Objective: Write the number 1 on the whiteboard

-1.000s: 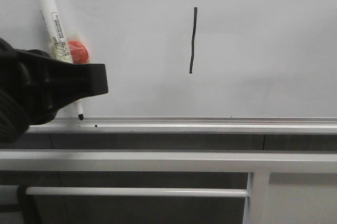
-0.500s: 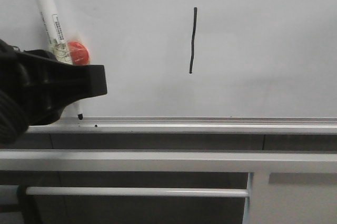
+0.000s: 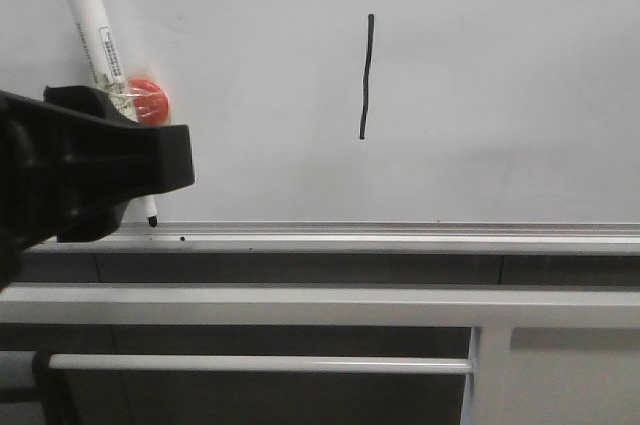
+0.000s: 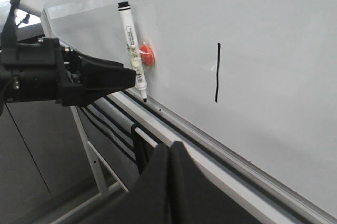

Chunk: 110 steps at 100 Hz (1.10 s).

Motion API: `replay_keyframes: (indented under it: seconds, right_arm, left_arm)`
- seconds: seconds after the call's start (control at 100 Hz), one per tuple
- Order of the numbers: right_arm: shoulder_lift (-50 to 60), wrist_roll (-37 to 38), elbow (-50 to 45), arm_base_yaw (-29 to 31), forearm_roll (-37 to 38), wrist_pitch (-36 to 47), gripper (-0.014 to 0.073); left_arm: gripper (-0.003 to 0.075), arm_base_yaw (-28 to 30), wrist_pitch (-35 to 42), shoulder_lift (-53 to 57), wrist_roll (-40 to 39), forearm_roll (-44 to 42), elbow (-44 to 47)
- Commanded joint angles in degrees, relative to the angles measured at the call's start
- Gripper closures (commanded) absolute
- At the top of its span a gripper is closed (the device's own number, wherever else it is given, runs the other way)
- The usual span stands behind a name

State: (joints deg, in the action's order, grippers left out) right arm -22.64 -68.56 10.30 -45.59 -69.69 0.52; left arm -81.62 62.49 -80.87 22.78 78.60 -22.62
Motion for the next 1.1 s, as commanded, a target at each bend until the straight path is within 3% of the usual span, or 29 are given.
replay_keyframes:
  seconds: [0.0, 0.25, 0.32, 0.44, 0.67, 1.09]
  right_arm:
    - [-0.35, -0.41, 1.50, 0.23, -0.08, 1.78, 0.0657]
    - [-0.35, -0.41, 1.50, 0.23, -0.08, 2.45, 0.0657]
    - [-0.35, -0.41, 1.50, 0.23, -0.08, 2.61, 0.0657]
    - [-0.35, -0.41, 1.76, 0.23, -0.08, 2.61, 0.0657]
    - [-0.35, -0.41, 1.76, 0.23, -0.08, 2.61, 0.0657]
    - [-0.35, -0.41, 1.76, 0.23, -0.30, 1.44, 0.0657]
  left_arm:
    - [0.0363, -3.47, 7.72, 2.46, 3.94, 2.17, -0.79]
    - [0.0405, -15.14, 16.82, 11.39, 15.77, 14.67, -0.79]
    - [0.0487, -18.28, 16.82, 14.79, 19.73, 17.96, -0.79]
    - [0.0740, -23.40, 16.82, 20.73, 28.10, 18.77, -0.79]
    - [0.0741, -29.34, 16.82, 28.96, 38.03, 19.68, -0.79]
    - [0.0741, -29.44, 16.59, 29.88, 43.60, 19.68, -0.90]
